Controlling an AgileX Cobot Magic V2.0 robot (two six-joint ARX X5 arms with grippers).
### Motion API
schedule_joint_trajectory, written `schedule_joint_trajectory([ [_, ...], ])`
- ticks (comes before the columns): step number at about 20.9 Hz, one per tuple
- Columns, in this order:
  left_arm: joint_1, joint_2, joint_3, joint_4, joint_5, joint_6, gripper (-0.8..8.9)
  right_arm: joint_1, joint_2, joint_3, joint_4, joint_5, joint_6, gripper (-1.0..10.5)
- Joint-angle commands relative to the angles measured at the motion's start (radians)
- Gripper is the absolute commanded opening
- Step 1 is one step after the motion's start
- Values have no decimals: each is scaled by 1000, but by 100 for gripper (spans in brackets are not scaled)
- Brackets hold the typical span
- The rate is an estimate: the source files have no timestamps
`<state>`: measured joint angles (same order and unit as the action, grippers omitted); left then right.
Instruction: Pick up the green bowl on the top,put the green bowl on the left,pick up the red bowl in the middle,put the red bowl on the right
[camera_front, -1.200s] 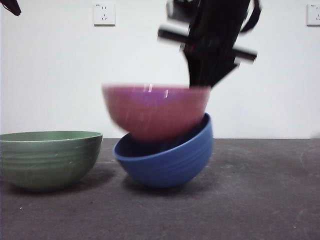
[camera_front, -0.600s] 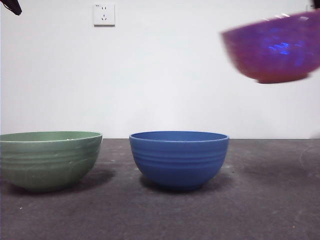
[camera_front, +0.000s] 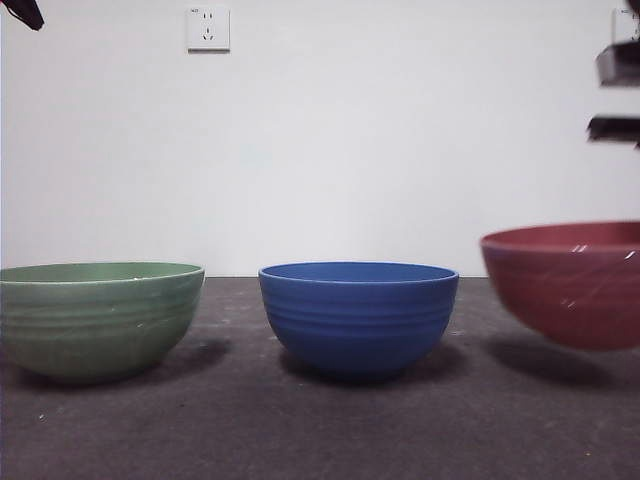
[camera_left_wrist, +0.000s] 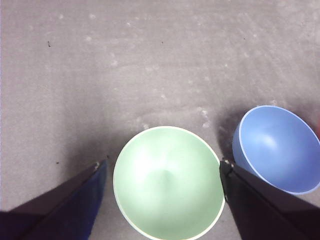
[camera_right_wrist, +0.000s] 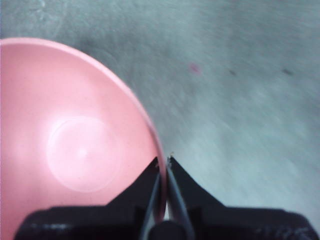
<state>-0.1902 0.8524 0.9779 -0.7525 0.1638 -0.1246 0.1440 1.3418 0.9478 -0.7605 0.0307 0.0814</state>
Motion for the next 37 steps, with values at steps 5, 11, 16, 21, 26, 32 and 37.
schedule_joint_trajectory([
  [5,0,-1,-1,18,-2,-6,377,38,144,-5,93,-135,7,4],
  [11,0,-1,-1,20,-3,-6,377,82,105,-5,105,-119,22,234],
  [16,0,-1,-1,44,-3,-3,368,116,-132,-4,201,-111,14,220],
  [21,0,-6,-1,116,18,55,-8,134,-423,-6,304,-101,-31,-10],
  [26,-2,-162,-106,207,13,100,-8,134,-729,-213,472,-74,-50,-12],
  [32,-2,-456,-370,307,-32,94,-8,134,-974,-389,498,-74,39,2],
  [37,-2,-471,-370,211,-31,92,-3,134,-976,-389,491,-77,49,2],
])
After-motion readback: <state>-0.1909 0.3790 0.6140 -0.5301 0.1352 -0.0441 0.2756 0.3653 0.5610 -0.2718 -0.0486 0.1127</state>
